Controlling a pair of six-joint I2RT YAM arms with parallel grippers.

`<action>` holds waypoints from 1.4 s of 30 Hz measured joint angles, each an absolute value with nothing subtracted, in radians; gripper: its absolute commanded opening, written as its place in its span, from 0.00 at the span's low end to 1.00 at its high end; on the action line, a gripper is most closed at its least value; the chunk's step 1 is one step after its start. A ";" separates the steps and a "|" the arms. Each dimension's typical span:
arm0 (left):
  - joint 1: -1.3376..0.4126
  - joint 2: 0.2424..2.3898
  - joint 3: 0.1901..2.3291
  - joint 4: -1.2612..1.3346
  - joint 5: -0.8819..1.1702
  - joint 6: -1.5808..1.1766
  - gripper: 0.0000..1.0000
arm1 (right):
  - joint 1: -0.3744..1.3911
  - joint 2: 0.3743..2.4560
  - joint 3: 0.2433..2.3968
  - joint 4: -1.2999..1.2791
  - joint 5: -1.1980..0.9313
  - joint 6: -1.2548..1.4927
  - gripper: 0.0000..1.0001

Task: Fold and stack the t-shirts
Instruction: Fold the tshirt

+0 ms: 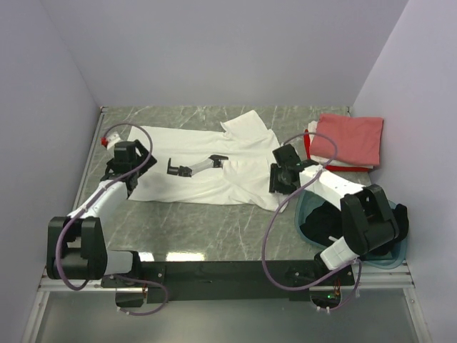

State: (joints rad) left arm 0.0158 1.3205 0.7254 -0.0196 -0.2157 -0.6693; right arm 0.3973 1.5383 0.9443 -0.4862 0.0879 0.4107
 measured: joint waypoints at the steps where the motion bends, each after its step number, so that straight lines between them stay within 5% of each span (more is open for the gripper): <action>1: -0.009 1.313 0.721 -0.024 -0.221 -0.670 0.86 | 0.402 1.533 0.920 -0.487 0.089 0.422 0.54; 8: -0.200 1.335 0.714 -0.021 -0.235 -0.701 0.86 | 0.461 1.525 0.841 -0.500 0.091 0.472 0.50; 19: -0.282 1.526 0.713 0.026 -0.215 -0.728 0.87 | 0.486 1.533 0.844 -0.503 0.123 0.498 0.00; 37: -0.232 1.554 0.712 0.057 -0.229 -0.725 0.88 | 0.455 1.557 0.922 -0.589 0.204 0.456 0.01; 40: -0.230 1.551 0.708 0.063 -0.229 -0.722 0.88 | 0.445 1.557 0.923 -0.598 0.205 0.448 0.12; 42: -0.230 1.547 0.704 0.064 -0.226 -0.722 0.88 | 0.444 1.557 0.923 -0.600 0.205 0.448 0.29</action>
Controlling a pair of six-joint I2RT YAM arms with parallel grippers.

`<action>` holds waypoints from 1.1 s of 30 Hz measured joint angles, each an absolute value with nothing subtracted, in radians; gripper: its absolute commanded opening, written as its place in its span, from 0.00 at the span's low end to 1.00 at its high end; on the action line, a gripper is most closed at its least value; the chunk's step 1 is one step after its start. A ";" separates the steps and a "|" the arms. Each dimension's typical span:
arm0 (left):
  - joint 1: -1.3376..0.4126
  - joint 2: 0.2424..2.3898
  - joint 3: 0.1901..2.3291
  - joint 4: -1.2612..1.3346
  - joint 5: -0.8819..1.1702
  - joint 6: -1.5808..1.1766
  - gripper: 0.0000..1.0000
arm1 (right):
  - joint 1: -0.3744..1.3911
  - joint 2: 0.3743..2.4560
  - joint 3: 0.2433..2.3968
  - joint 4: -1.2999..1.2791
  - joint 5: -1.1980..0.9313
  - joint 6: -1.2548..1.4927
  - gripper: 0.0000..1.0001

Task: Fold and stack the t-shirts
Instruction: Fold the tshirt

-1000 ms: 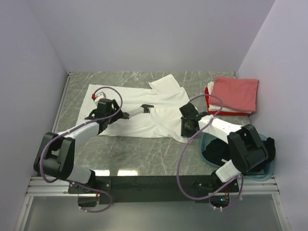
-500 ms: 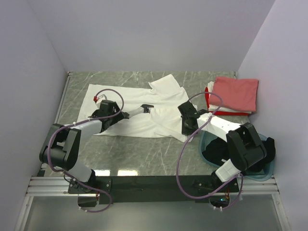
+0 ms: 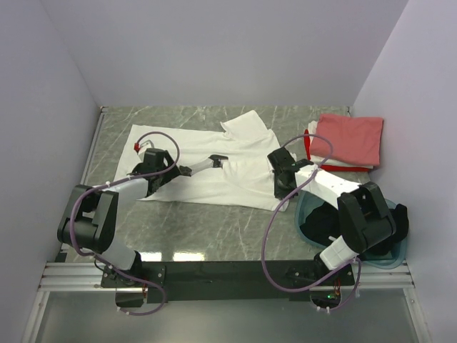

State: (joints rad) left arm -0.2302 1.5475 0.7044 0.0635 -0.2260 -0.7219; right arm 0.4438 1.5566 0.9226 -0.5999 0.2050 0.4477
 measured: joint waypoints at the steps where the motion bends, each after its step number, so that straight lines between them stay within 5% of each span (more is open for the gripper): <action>1: -0.230 1.546 0.703 0.064 -0.225 -0.721 0.88 | 0.443 1.557 0.923 -0.603 0.207 0.441 0.33; 5: -0.229 1.534 0.703 0.050 -0.222 -0.717 0.88 | 0.438 1.556 0.925 -0.624 0.217 0.424 0.56; 8: -0.226 1.499 0.703 0.016 -0.223 -0.714 0.88 | 0.438 1.552 0.941 -0.649 0.224 0.421 0.61; 20: -0.223 1.442 0.759 -0.023 -0.207 -0.719 0.88 | 0.488 1.485 1.143 -0.672 0.171 0.414 0.64; 33: -0.224 1.574 0.735 0.058 -0.183 -0.731 0.88 | 0.571 1.737 1.144 -0.480 0.009 0.419 0.64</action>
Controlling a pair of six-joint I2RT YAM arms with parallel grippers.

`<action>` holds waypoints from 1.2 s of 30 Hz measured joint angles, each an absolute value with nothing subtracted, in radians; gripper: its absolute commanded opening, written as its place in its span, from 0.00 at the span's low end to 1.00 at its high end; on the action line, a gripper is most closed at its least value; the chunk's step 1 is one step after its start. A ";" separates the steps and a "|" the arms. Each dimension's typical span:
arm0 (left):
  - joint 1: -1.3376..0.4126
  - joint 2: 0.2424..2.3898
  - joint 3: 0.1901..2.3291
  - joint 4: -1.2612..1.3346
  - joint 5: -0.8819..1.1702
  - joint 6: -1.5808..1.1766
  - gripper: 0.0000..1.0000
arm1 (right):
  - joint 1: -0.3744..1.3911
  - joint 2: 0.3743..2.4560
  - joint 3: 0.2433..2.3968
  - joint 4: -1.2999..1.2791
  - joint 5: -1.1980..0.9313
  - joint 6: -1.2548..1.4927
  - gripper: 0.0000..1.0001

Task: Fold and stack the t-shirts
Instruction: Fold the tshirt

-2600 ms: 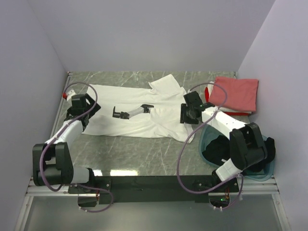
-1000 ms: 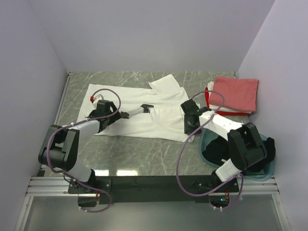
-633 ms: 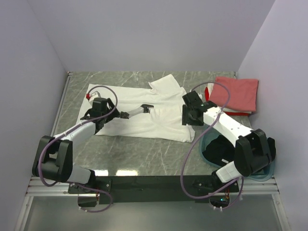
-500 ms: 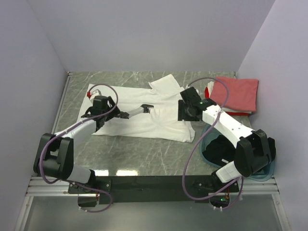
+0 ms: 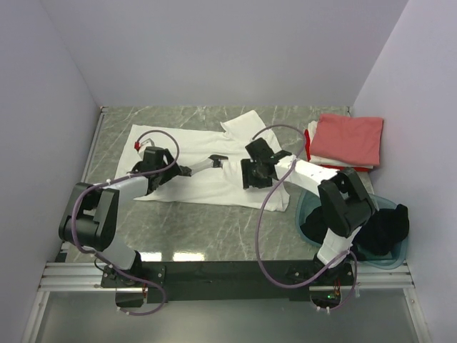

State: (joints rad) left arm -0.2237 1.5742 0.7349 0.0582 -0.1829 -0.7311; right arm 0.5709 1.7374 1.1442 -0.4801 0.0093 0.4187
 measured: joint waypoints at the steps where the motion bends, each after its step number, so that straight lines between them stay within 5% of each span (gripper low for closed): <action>1: -0.224 1.568 0.725 0.070 -0.183 -0.735 0.87 | 0.575 1.742 1.135 -0.473 0.006 0.419 0.64; 17: -0.250 1.334 0.497 0.105 -0.153 -0.806 0.87 | 0.697 1.661 0.900 -0.257 0.064 0.498 0.64; 36: -0.259 0.881 0.347 -0.209 -0.132 -0.882 0.90 | 0.838 1.440 0.693 -0.289 0.091 0.665 0.65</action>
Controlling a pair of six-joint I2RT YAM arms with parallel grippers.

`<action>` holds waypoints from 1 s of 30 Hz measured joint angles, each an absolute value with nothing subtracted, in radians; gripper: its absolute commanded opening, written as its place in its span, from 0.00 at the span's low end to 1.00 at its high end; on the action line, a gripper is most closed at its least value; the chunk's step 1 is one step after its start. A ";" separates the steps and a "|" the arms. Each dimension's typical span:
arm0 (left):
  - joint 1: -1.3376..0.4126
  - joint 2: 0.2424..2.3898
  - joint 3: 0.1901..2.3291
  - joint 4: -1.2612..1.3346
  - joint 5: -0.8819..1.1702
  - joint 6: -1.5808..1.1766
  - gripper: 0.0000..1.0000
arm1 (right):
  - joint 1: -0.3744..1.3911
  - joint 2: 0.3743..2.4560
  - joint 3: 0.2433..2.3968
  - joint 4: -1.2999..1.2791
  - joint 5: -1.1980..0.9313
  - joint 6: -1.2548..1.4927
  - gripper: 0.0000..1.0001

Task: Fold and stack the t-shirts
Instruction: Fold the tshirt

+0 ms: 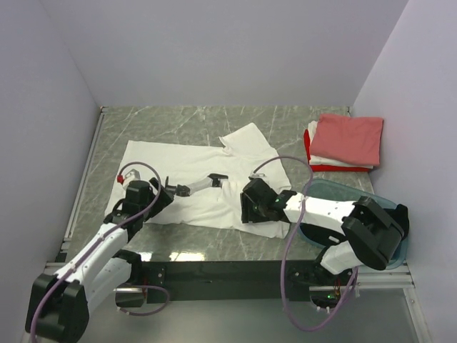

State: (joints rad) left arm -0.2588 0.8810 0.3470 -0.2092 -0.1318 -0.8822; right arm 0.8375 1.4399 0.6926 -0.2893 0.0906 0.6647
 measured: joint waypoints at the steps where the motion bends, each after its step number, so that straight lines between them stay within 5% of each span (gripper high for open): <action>1: -0.259 0.857 0.347 -0.225 -0.132 -0.884 0.91 | 0.849 1.435 0.693 -0.305 0.096 0.670 0.65; 10: -0.259 0.885 0.438 -0.293 -0.134 -0.877 0.92 | 0.908 1.409 0.801 -0.541 0.133 0.683 0.65; 30: -0.404 1.171 0.479 -0.169 -0.230 -0.878 0.94 | 1.011 1.710 1.006 -0.454 0.140 0.640 0.65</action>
State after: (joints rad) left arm -0.4038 1.1709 0.4789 -0.1692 -0.2298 -0.8780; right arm 1.0111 1.7096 1.0061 -0.4541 0.1398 0.6399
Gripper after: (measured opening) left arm 0.938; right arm 0.650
